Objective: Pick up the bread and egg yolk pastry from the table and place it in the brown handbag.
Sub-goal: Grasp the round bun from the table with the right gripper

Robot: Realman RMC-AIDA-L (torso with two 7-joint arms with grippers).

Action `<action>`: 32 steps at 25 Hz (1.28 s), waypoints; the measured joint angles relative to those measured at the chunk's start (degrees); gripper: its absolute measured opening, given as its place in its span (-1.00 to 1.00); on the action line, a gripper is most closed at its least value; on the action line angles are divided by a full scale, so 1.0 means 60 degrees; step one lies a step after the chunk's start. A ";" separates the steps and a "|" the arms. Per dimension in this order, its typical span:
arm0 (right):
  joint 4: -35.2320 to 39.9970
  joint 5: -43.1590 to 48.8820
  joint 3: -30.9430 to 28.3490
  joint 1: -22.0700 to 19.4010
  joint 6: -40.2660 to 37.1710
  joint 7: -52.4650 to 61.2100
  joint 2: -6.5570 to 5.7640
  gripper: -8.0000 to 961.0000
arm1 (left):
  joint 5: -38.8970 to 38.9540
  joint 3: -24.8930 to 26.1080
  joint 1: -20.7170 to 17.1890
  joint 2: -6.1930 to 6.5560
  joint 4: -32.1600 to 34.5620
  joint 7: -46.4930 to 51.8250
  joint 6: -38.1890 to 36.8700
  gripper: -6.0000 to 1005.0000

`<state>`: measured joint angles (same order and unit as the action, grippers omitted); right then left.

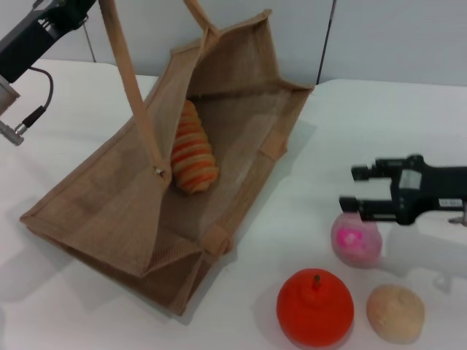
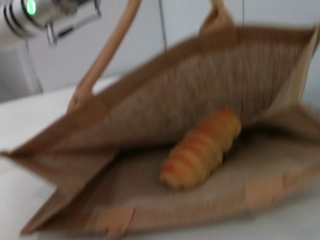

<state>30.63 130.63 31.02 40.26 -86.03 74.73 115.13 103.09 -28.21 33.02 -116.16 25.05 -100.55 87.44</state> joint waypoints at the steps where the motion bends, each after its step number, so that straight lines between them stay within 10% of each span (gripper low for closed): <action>1: 0.0123 0.0264 -0.0002 -0.0003 -0.0093 0.0210 -0.0004 0.41 | 0.0000 0.0000 -0.0003 0.0001 0.0000 0.0000 -0.0015 -0.69; 32: 0.1700 0.3463 -0.0012 -0.0615 -0.2593 0.2462 0.0009 0.40 | 0.0076 0.0220 -0.0200 0.0009 0.0001 0.0089 0.0019 -0.68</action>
<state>40.83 151.40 30.95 36.57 -101.59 89.50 115.19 103.55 -26.89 31.82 -116.11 25.05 -100.02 87.56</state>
